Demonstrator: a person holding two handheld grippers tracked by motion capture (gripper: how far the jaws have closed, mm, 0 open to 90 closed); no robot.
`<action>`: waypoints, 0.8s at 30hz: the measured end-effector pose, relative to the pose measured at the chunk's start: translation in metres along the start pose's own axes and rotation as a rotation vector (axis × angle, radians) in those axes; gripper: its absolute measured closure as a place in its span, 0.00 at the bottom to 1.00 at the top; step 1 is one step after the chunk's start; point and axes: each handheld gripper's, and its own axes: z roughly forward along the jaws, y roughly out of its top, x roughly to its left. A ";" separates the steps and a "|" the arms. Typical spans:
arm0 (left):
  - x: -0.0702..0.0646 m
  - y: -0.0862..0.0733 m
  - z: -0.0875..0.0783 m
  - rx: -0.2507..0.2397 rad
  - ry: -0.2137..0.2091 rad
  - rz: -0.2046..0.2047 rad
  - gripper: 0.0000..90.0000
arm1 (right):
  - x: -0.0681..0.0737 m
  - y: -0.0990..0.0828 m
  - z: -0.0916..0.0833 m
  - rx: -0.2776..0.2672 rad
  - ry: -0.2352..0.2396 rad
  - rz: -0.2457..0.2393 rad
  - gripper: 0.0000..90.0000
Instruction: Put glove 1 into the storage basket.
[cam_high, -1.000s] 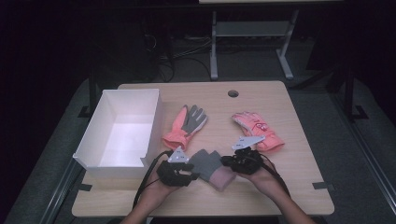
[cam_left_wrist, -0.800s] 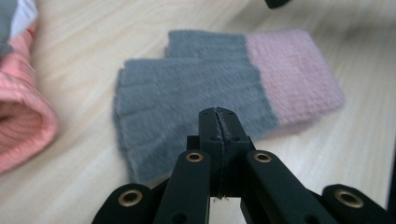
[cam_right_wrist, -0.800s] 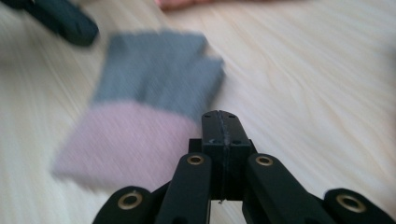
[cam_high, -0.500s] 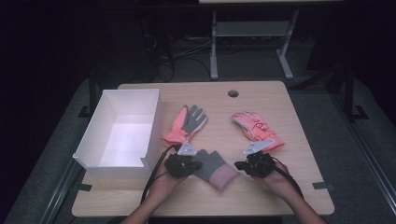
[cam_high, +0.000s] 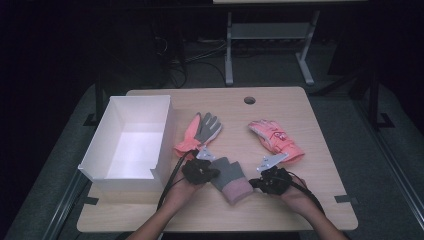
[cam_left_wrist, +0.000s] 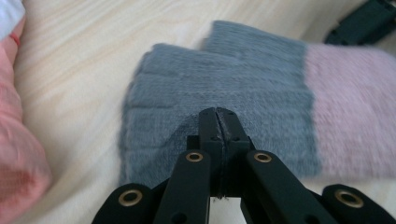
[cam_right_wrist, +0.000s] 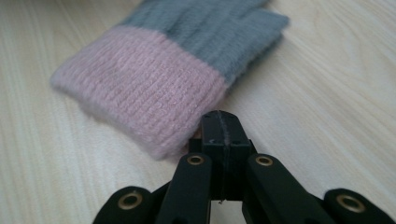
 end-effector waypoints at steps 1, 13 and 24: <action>0.002 0.002 0.002 0.003 -0.004 0.001 1.00 | 0.001 0.000 0.000 0.001 0.002 -0.004 1.00; 0.012 0.020 0.015 0.001 -0.035 -0.027 1.00 | 0.025 0.001 0.005 0.016 0.083 -0.037 1.00; 0.016 0.021 0.016 0.017 -0.063 -0.007 1.00 | 0.054 0.014 0.026 0.021 0.157 -0.106 1.00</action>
